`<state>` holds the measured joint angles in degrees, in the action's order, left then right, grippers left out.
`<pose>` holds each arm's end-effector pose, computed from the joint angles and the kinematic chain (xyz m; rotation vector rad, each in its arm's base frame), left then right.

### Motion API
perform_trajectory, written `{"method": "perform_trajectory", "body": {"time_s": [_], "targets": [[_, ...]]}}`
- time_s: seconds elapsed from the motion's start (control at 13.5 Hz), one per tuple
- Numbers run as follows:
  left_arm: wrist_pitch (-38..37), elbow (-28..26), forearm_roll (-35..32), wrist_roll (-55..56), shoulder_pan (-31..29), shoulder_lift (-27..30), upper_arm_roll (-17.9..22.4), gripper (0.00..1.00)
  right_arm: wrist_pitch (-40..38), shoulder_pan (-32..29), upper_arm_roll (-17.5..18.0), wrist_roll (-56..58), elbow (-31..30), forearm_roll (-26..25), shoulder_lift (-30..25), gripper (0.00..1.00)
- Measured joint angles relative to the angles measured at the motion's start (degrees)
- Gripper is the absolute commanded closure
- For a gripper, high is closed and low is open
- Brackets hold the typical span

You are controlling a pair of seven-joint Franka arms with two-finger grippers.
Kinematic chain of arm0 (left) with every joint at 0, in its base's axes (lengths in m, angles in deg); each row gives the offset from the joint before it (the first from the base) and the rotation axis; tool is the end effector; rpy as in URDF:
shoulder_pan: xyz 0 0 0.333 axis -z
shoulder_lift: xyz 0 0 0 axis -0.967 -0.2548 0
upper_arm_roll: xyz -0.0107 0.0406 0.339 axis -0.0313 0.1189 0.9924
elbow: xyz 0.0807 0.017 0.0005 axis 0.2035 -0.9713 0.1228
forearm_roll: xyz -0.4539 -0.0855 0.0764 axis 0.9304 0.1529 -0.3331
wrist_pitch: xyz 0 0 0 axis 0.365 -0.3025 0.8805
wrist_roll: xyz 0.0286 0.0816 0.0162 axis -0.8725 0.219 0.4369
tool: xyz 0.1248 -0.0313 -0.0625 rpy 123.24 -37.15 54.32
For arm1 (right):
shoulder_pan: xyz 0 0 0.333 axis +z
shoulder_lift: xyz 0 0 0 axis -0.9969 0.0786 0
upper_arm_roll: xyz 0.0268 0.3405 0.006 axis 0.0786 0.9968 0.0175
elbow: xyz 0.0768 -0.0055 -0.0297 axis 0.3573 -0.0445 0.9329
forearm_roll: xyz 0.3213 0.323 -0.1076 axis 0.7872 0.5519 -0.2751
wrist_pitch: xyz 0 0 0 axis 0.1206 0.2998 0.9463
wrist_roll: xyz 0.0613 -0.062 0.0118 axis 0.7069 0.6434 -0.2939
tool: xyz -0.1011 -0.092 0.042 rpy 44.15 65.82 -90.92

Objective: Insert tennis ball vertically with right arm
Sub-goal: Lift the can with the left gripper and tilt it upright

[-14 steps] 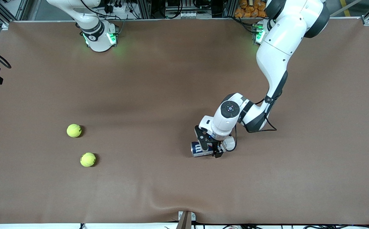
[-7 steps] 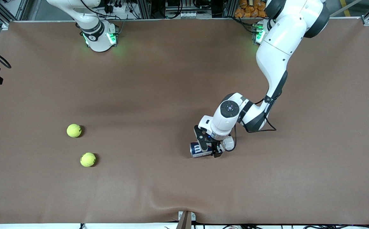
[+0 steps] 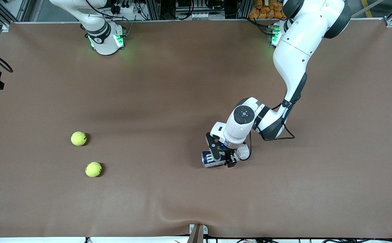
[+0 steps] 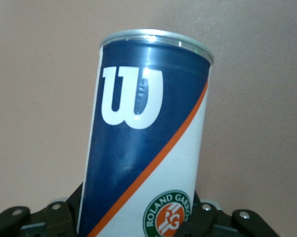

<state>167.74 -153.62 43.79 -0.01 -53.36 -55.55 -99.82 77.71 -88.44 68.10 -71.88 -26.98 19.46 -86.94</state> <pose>0.7002 -0.4442 0.1435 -2.4717 1.8269 -0.3979 0.6321 -0.0536 0.6824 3.0516 0.1204 0.0690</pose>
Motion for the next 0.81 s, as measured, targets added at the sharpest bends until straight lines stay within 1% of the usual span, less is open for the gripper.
{"method": "perform_trajectory", "body": {"time_s": [0.3, 0.59, 0.81], "targets": [[-2.21, 0.08, 0.26, 2.12, -0.04, 3.41, -1.59, 0.27, 0.00, 0.00, 0.00, 0.00, 0.00, -0.01, 0.00, 0.00], [-2.41, 0.11, 0.41, 11.02, -0.09, 6.08, -4.02, 0.27, 0.00, 0.00, 0.00, 0.00, 0.00, -0.27, 0.00, 0.00], [-2.43, 0.16, 0.52, 20.35, -0.14, 8.46, -5.26, 0.27, -0.01, 0.00, 0.00, 0.00, 0.00, -0.61, 0.00, 0.00]]}}
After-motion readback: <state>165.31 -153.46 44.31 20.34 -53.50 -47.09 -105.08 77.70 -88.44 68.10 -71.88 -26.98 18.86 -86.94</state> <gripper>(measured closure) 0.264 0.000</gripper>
